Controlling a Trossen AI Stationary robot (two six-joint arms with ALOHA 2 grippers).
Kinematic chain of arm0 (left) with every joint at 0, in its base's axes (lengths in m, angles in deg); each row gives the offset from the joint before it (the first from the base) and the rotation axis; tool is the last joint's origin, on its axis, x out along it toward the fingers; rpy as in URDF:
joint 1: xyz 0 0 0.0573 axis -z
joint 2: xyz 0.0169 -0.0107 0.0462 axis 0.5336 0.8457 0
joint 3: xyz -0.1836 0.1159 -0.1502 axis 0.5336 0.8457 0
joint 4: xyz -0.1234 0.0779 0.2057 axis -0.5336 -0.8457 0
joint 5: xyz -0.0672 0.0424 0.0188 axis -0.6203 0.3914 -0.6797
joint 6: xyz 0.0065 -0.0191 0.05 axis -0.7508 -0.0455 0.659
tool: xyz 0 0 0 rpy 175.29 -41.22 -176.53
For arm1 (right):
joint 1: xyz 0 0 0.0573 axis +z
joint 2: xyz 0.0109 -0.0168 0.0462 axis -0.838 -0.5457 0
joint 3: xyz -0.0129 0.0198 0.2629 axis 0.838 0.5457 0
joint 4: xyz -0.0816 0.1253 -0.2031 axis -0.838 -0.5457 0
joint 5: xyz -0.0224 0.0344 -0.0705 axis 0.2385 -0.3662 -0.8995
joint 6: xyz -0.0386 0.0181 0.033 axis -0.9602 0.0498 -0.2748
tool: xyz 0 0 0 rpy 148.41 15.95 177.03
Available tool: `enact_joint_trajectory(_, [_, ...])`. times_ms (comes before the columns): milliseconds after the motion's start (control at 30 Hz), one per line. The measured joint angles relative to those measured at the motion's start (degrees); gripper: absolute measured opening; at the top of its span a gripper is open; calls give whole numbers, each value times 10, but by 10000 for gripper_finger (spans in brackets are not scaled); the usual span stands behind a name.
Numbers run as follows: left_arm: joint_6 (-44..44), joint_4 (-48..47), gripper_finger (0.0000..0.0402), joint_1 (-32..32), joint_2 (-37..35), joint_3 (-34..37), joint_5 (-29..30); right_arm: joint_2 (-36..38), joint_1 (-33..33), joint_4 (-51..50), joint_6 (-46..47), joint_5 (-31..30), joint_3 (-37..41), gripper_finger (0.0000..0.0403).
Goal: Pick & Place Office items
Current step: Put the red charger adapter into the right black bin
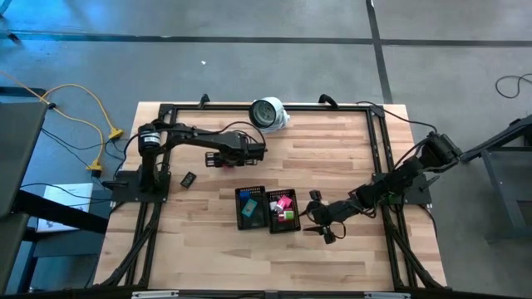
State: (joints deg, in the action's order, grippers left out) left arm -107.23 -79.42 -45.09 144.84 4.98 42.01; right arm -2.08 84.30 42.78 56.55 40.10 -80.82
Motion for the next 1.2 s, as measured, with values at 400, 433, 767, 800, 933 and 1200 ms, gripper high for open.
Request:
enact_joint_trajectory(400, [25,-9,204,-4,-3,2,29,0,0,-2,4,-9,0,223])
enact_joint_trajectory(433, [28,-11,204,-2,-3,2,35,0,0,-4,4,-10,0,223])
enact_joint_trajectory(767, [63,-23,204,9,-34,2,90,0,-4,2,3,-42,0,223])
enact_joint_trajectory(800, [70,-24,204,9,-38,2,97,0,-6,2,3,-42,0,223])
enact_joint_trajectory(933, [86,-39,204,16,-60,2,141,1,-20,2,0,-62,0,223])
enact_joint_trajectory(1200, [80,-104,204,82,-129,2,297,35,-63,48,-37,-81,0,223])
